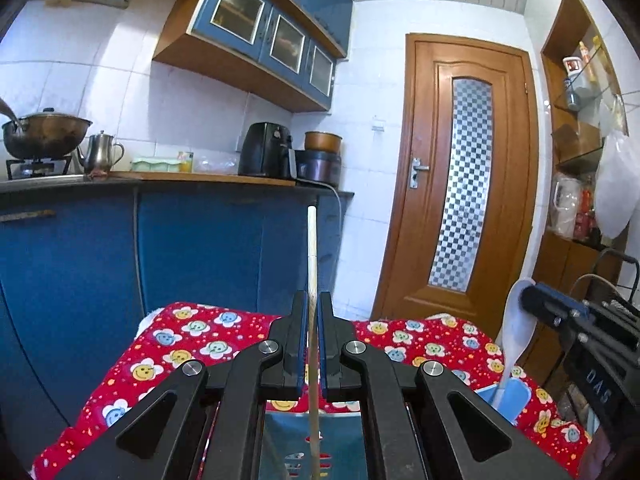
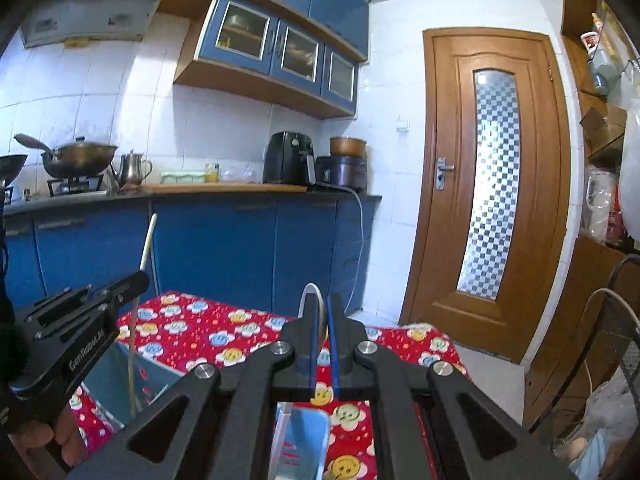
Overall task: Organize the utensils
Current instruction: 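Open the left tool to drop the chopstick into the box while the right tool drops the spoon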
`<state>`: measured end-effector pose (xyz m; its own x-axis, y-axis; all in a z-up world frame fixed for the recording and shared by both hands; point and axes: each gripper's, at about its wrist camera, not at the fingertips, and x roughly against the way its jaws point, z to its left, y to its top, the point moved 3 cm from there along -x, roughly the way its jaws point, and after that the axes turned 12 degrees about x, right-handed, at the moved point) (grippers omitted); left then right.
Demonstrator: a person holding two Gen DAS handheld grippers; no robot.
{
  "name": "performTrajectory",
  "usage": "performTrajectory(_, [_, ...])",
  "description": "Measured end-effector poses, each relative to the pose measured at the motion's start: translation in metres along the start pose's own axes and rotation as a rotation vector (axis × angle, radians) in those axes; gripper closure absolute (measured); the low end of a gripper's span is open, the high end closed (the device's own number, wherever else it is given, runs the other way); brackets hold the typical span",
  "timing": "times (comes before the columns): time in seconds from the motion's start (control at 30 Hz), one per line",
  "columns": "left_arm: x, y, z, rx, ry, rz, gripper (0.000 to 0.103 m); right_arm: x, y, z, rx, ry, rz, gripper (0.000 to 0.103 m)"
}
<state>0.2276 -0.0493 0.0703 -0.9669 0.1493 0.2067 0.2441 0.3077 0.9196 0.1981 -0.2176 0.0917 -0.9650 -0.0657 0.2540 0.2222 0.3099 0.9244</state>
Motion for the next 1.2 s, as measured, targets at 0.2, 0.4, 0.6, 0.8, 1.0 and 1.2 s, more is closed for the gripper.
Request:
performTrajectory(0.2, [0.005, 0.001, -0.002, 0.002, -0.027, 0.030, 0.098, -0.005, -0.013, -0.003, -0.073, 0.078, 0.057, 0.097])
performTrajectory(0.4, [0.013, 0.001, -0.002, 0.009, -0.038, 0.061, 0.088, 0.007, -0.012, -0.010, -0.153, 0.141, 0.044, 0.089])
performTrajectory(0.6, [0.027, 0.006, -0.001, 0.004, -0.045, 0.076, 0.087, 0.023, -0.005, -0.013, -0.193, 0.158, 0.032, 0.079])
performTrajectory(0.8, [0.050, 0.010, 0.000, -0.012, -0.053, 0.096, 0.086, 0.044, 0.000, -0.013, -0.211, 0.165, 0.032, 0.079])
performTrajectory(1.0, [0.075, 0.010, 0.007, -0.020, -0.033, 0.125, 0.086, 0.070, 0.000, -0.013, -0.237, 0.174, 0.065, 0.076])
performTrajectory(1.2, [0.094, 0.006, 0.017, -0.013, -0.022, 0.196, 0.086, 0.088, -0.014, -0.008, -0.267, 0.199, 0.136, 0.076])
